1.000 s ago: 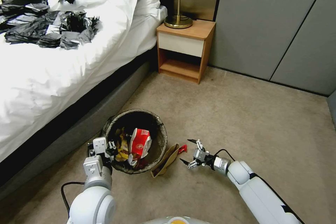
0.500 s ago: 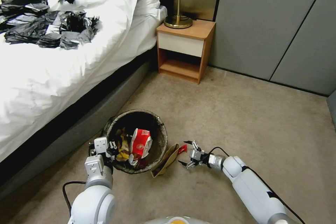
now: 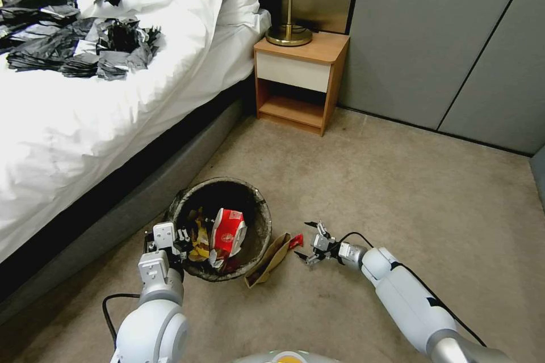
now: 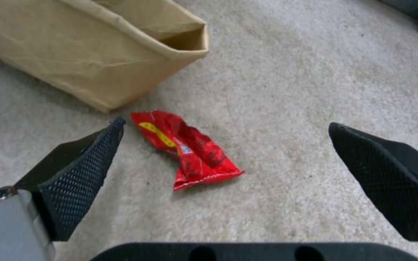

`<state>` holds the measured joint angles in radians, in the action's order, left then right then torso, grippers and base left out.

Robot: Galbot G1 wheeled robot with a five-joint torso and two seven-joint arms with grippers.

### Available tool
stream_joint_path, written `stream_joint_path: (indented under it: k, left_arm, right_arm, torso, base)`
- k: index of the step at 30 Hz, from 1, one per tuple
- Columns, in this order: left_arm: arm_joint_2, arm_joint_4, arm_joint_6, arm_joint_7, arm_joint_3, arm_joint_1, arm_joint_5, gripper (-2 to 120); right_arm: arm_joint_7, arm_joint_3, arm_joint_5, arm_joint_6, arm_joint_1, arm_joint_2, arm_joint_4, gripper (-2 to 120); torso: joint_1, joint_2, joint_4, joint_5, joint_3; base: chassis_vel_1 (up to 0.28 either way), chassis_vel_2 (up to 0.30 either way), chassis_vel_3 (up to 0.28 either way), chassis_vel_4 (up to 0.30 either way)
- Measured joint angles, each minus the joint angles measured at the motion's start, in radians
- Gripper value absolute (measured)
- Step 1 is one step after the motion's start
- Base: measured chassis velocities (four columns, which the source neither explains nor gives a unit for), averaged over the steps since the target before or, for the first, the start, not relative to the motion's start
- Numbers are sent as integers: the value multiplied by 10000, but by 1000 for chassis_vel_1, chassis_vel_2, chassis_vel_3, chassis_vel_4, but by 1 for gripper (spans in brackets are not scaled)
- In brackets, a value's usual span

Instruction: Pick up the trash bin, then pick up the garbage from the floor and place it into the trash bin.

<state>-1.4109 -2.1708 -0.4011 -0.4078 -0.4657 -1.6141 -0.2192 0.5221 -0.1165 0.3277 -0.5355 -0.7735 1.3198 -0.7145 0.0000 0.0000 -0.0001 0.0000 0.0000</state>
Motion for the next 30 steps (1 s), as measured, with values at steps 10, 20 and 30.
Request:
stream_joint_path:
  k: [10,20,30]
  left_arm:
    - [-10,-165,21,0,-9,-214,92,1]
    - [-45,-244,45,0,-3,-294,147,1]
    - [-83,-215,48,2,40,-228,159,1]
  right_arm:
    - [-219,186,-47,383,380,216,260,100]
    - [-278,398,20,523,482,364,447,100]
    - [-313,462,79,622,415,535,640,100]
  torso:
    - [0,0,1,-1,0]
    - [0,0,1,-1,0]
    - [0,0,1,-1,0]
  base:
    - [0,0,0,0]
    - [0,0,0,0]
    - [0,0,0,0]
